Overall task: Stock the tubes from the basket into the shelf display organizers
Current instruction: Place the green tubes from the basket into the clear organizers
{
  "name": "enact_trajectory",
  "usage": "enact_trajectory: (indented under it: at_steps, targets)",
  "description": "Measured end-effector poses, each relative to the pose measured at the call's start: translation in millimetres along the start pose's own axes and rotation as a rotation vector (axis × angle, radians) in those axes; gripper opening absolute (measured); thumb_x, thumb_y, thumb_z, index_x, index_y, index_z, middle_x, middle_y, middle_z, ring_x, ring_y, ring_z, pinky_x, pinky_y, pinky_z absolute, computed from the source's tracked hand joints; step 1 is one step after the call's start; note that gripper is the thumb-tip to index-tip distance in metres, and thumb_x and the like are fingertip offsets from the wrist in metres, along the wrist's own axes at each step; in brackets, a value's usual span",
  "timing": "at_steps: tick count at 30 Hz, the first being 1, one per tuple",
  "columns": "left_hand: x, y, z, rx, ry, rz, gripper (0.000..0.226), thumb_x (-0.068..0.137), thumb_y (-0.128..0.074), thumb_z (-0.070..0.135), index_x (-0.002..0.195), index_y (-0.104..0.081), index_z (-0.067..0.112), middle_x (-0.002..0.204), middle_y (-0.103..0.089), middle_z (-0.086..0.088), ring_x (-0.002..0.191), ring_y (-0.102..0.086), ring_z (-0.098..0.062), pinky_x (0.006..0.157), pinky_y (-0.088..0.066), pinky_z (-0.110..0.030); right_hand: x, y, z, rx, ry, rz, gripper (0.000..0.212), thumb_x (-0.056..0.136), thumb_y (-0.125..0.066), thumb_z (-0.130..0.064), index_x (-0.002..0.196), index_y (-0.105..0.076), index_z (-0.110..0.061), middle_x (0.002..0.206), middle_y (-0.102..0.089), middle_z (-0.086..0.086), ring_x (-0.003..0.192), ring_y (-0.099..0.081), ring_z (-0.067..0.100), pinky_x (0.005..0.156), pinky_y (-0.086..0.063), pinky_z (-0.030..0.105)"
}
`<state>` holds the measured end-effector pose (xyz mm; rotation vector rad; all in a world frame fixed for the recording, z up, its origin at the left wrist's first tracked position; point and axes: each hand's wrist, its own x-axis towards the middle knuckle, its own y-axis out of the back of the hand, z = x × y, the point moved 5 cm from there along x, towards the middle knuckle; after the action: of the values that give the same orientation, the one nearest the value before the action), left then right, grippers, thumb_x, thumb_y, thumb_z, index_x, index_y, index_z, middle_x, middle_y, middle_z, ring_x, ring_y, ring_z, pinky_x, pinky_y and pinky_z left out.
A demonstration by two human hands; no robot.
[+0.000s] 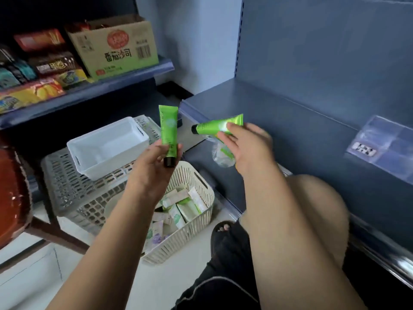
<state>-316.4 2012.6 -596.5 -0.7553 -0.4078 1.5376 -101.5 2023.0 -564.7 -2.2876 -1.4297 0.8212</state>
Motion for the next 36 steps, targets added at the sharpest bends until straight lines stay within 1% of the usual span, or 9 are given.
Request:
enact_trajectory:
  at_steps: [4,9,13,17,20,23,27,31,36]
  targets:
    - [-11.4,-64.7,-12.8,0.287,-0.026,-0.218,0.027,0.092,-0.048,-0.005,0.100,-0.069,0.010,0.097,-0.071,-0.017,0.091,-0.071,-0.025,0.077,-0.056,-0.033,-21.7,28.1,-59.1,-0.114,0.157,0.041,0.013,0.085,-0.076,0.000,0.097,-0.071,-0.001,0.088,-0.073,0.014,0.086,-0.076,0.029,0.077,-0.062,0.032]
    - [-24.7,-141.5,-42.4,0.372,-0.009,-0.355,0.003,0.099,-0.055,0.007,0.101,-0.055,0.009,0.091,-0.066,-0.015,0.097,-0.073,-0.029,0.080,-0.056,-0.039,-55.5,88.3,-136.0,-0.366,0.305,0.143,0.013,0.087,-0.077,-0.014,0.095,-0.071,-0.021,0.105,-0.076,0.008,0.098,-0.073,0.025,0.083,-0.060,0.033]
    - [-50.2,-206.6,-67.6,0.559,-0.066,-0.520,0.017,0.094,-0.068,0.013,0.079,-0.068,0.020,0.092,-0.067,-0.010,0.090,-0.064,-0.024,0.085,-0.053,-0.038,-94.5,133.6,-195.6,-0.462,0.477,0.143,0.014,0.088,-0.075,-0.010,0.100,-0.073,-0.016,0.099,-0.076,0.008,0.094,-0.073,0.021,0.085,-0.061,0.033]
    - [-82.1,-270.5,-103.7,0.634,-0.050,-0.704,0.004,0.091,-0.073,0.018,0.088,-0.071,0.018,0.087,-0.069,-0.006,0.082,-0.064,-0.019,0.079,-0.050,-0.035,-145.7,177.0,-246.9,-0.570,0.640,0.208,0.015,0.088,-0.073,-0.005,0.096,-0.074,-0.017,0.090,-0.078,0.004,0.089,-0.074,0.016,0.085,-0.061,0.030]
    - [-113.0,-317.3,-134.4,0.642,-0.043,-0.812,0.016,0.093,-0.071,0.017,0.092,-0.067,0.002,0.086,-0.066,-0.013,0.082,-0.068,-0.022,0.074,-0.057,-0.033,-184.3,210.5,-276.9,-0.620,0.723,0.278,0.015,0.088,-0.073,-0.006,0.098,-0.075,-0.017,0.095,-0.077,0.012,0.093,-0.074,0.023,0.091,-0.060,0.043]
    - [-153.7,-358.9,-159.6,0.672,-0.066,-0.946,0.031,0.093,-0.072,0.013,0.099,-0.059,-0.014,0.089,-0.059,-0.018,0.085,-0.066,-0.025,0.069,-0.059,-0.028,-221.0,244.1,-299.2,-0.688,0.766,0.332,0.014,0.092,-0.070,-0.006,0.094,-0.075,-0.019,0.083,-0.073,0.006,0.085,-0.069,0.019,0.089,-0.061,0.042]
    - [-204.8,-402.6,-185.5,0.667,-0.068,-1.114,0.023,0.088,-0.074,0.001,0.106,-0.063,0.009,0.085,-0.070,-0.002,0.081,-0.070,-0.021,0.080,-0.062,-0.044,-271.1,289.4,-326.5,-0.743,0.813,0.405,0.010,0.094,-0.067,-0.007,0.093,-0.074,-0.015,0.081,-0.073,0.004,0.079,-0.069,0.015,0.077,-0.061,0.031]
    - [-252.4,-439.5,-211.4,0.660,-0.073,-1.208,0.016,0.094,-0.070,0.013,0.109,-0.065,0.007,0.093,-0.068,-0.011,0.081,-0.068,-0.021,0.077,-0.060,-0.040,-319.2,339.8,-347.5,-0.704,0.883,0.512,0.011,0.090,-0.072,-0.008,0.101,-0.074,-0.008,0.090,-0.073,0.015,0.082,-0.070,0.023,0.082,-0.061,0.042]
    - [-305.5,-486.0,-247.3,0.725,-0.126,-1.363,0.036,0.090,-0.076,0.020,0.114,-0.067,-0.005,0.100,-0.067,-0.016,0.085,-0.066,-0.023,0.073,-0.063,-0.040,-364.9,401.4,-360.8,-0.620,0.927,0.659,0.015,0.085,-0.077,-0.006,0.098,-0.077,-0.013,0.088,-0.075,0.010,0.079,-0.071,0.021,0.073,-0.060,0.034]
